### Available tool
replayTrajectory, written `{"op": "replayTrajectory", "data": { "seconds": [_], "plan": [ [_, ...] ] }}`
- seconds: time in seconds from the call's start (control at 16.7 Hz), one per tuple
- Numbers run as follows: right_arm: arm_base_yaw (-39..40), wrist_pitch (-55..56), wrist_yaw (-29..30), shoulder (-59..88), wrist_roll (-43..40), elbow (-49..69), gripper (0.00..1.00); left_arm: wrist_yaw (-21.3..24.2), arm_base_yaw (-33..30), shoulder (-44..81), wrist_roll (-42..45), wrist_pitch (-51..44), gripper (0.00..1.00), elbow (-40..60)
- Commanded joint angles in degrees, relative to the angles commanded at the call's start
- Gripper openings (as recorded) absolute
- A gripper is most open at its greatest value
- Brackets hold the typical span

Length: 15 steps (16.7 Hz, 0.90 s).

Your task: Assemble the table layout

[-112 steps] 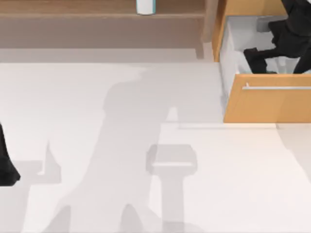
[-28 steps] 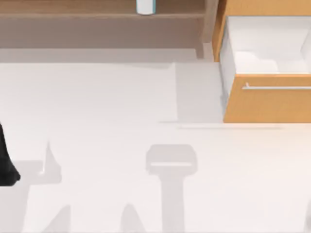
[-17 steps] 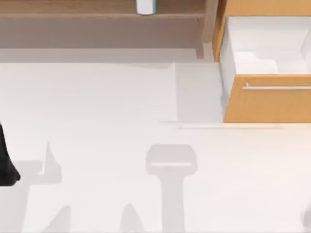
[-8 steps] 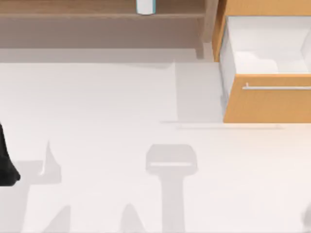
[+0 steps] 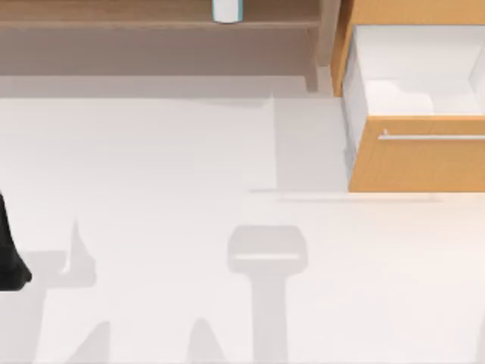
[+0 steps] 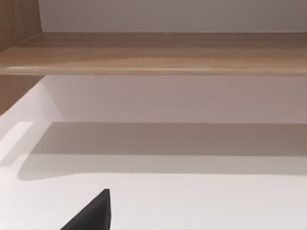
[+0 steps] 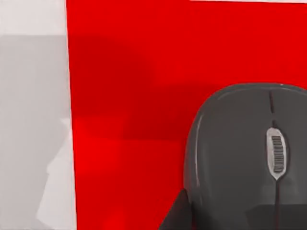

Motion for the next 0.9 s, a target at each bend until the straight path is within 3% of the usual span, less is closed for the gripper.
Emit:
{"op": "replayTrajectory", "data": {
  "seconds": [0.24,0.9],
  "plan": [
    [0.0,0.0,0.0,0.0,0.0,0.0,0.0,0.0,0.0,0.0,0.0,0.0,1.0,0.0],
    [0.0,0.0,0.0,0.0,0.0,0.0,0.83,0.0,0.0,0.0,0.0,0.0,1.0,0.0]
  ]
}}
